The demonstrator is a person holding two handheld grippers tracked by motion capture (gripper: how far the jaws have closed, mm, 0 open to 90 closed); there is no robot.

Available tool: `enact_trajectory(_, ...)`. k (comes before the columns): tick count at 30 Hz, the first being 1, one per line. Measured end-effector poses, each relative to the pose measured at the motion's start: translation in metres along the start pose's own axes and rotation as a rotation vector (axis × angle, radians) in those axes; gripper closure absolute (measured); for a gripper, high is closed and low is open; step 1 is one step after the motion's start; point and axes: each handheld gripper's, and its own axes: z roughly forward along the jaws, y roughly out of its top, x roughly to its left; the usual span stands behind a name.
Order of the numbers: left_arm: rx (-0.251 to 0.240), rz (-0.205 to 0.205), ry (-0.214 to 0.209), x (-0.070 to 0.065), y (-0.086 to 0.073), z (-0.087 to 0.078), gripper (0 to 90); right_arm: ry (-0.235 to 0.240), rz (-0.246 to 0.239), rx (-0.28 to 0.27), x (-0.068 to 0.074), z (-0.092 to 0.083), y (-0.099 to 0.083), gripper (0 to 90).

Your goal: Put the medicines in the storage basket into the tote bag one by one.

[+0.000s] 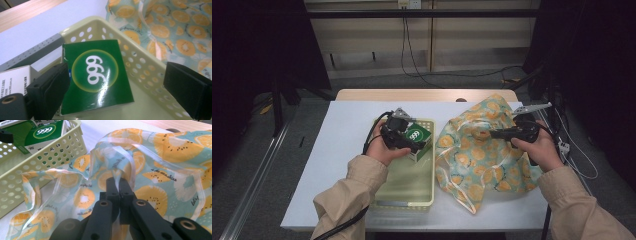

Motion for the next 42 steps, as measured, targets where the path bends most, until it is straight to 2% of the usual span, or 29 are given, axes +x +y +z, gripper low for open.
enact_trajectory(8,0.030,0.011,0.049,0.007,-0.008,0.008,6.7,0.004,0.000,0.001,0.000,0.001,0.000,89.5)
enact_trajectory(16,0.057,0.004,0.066,0.012,-0.015,0.019,6.8,0.006,0.002,0.005,-0.001,0.002,0.000,89.5)
enact_trajectory(17,0.060,0.016,0.061,0.012,-0.015,0.020,5.7,0.007,0.003,0.003,-0.001,0.002,0.000,89.5)
enact_trajectory(18,0.057,0.020,0.082,0.011,-0.015,0.021,5.6,0.007,0.005,0.003,-0.001,0.002,0.000,89.5)
enact_trajectory(21,0.072,0.039,0.100,0.008,-0.013,0.025,6.4,0.006,0.006,0.001,-0.002,0.002,0.000,89.5)
enact_trajectory(23,0.070,0.040,0.087,0.007,-0.013,0.026,6.6,0.005,0.007,0.002,-0.002,0.002,0.000,89.5)
enact_trajectory(26,0.099,0.017,0.088,0.007,-0.014,0.030,10.0,0.006,0.004,0.000,-0.002,0.001,0.000,89.5)
enact_trajectory(27,0.101,0.020,0.098,0.007,-0.015,0.031,11.1,0.005,0.004,-0.001,-0.002,0.001,0.000,89.5)
enact_trajectory(29,0.094,0.005,0.086,0.008,-0.016,0.032,11.9,0.006,0.005,-0.003,-0.002,0.001,0.000,89.5)
enact_trajectory(32,0.106,-0.014,0.107,0.006,-0.015,0.030,14.5,0.005,0.005,-0.002,-0.002,0.000,-0.001,89.5)
enact_trajectory(35,0.118,-0.013,0.114,0.003,-0.014,0.029,16.5,0.006,0.005,-0.004,-0.002,0.000,-0.001,89.5)
enact_trajectory(36,0.119,-0.011,0.112,0.003,-0.013,0.028,16.6,0.004,0.005,-0.002,-0.002,0.000,-0.001,89.5)
enact_trajectory(39,0.121,-0.048,0.098,0.002,-0.012,0.025,16.9,0.008,0.006,-0.002,-0.002,0.001,-0.001,89.5)
enact_trajectory(42,0.115,-0.058,0.086,0.002,-0.010,0.018,17.0,0.006,0.006,-0.002,-0.001,0.002,-0.001,89.5)
